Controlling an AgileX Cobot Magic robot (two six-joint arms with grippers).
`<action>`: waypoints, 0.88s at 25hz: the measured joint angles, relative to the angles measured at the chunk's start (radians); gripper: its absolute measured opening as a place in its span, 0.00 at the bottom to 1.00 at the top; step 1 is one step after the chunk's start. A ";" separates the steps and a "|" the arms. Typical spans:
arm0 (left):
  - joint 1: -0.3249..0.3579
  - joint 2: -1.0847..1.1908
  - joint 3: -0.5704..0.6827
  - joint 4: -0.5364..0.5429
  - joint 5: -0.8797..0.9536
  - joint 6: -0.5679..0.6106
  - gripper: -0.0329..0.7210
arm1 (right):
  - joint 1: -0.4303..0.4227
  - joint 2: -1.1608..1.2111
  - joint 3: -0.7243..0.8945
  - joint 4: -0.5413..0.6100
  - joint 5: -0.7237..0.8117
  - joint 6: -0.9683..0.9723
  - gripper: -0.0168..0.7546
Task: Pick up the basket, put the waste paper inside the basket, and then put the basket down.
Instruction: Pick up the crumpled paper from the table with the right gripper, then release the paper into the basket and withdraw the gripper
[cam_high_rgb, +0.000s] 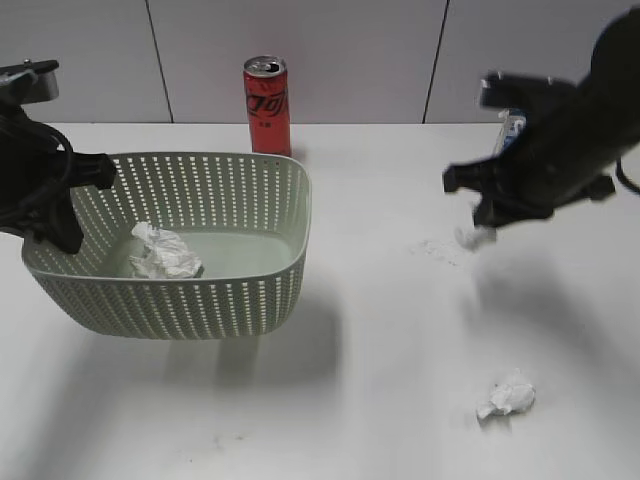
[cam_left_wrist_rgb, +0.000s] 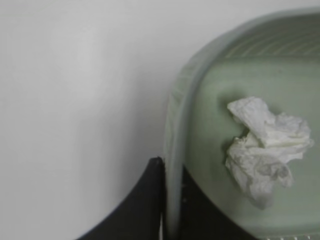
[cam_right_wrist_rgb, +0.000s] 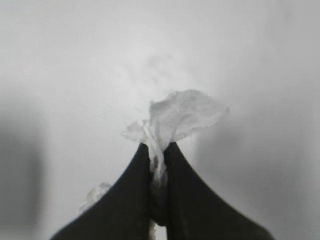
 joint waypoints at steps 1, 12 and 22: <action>0.000 0.000 0.000 0.000 0.000 0.000 0.05 | 0.036 -0.024 -0.055 0.003 0.008 -0.038 0.04; 0.000 0.000 0.000 0.000 0.000 0.000 0.05 | 0.421 0.115 -0.476 0.029 0.022 -0.273 0.05; 0.000 0.000 0.000 0.000 0.000 0.000 0.05 | 0.438 0.255 -0.517 0.065 0.143 -0.316 0.79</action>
